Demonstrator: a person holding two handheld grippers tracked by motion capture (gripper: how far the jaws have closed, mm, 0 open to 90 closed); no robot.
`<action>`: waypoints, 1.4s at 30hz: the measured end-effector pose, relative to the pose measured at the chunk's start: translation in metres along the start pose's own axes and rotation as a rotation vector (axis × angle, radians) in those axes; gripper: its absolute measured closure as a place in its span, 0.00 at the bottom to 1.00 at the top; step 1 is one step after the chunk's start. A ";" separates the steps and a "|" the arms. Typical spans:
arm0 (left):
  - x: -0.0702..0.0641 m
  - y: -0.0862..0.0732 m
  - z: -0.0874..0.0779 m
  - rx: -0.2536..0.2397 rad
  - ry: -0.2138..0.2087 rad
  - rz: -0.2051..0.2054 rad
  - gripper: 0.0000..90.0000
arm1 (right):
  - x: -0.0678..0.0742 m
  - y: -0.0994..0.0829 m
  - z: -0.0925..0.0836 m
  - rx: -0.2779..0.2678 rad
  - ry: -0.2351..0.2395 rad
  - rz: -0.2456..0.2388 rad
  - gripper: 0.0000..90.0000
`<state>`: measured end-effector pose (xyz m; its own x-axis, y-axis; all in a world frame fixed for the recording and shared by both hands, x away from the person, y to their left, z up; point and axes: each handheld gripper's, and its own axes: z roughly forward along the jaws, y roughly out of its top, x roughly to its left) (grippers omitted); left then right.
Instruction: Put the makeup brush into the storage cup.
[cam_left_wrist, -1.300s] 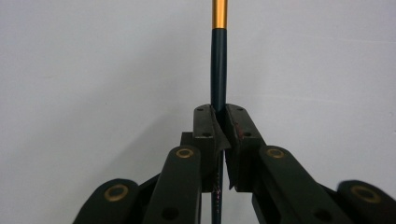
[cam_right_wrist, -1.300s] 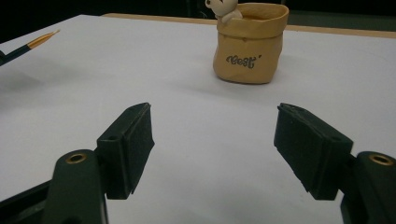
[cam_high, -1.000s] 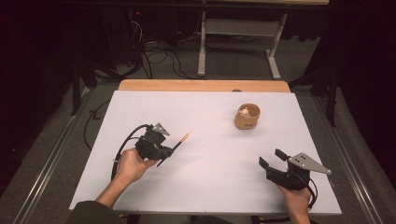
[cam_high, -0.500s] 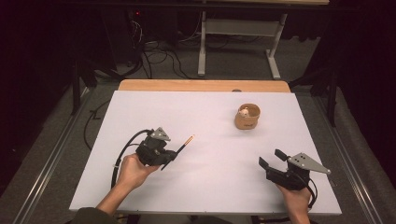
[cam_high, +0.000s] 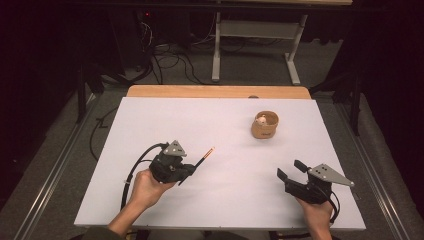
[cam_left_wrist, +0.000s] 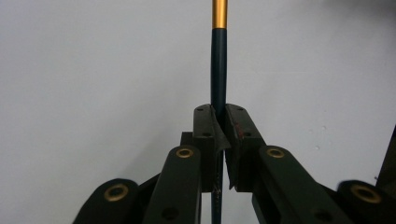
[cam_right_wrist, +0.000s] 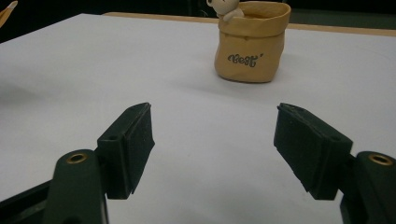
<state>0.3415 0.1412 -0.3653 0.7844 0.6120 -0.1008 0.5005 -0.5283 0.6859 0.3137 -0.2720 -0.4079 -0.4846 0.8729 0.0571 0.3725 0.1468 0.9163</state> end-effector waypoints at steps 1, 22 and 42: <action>-0.001 0.000 0.000 -0.002 -0.002 0.004 0.93 | 0.000 0.000 0.000 -0.001 0.000 0.001 0.34; -0.020 0.007 0.007 -0.048 -0.028 0.086 0.93 | 0.012 0.004 -0.001 -0.014 0.028 -0.027 0.34; -0.029 0.011 0.012 -0.080 -0.041 0.118 0.93 | 0.044 0.024 0.013 -0.012 0.179 -0.038 0.36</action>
<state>0.3285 0.1111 -0.3635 0.8513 0.5229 -0.0443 0.3742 -0.5457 0.7498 0.3115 -0.2242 -0.3891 -0.6318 0.7698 0.0909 0.3423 0.1719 0.9237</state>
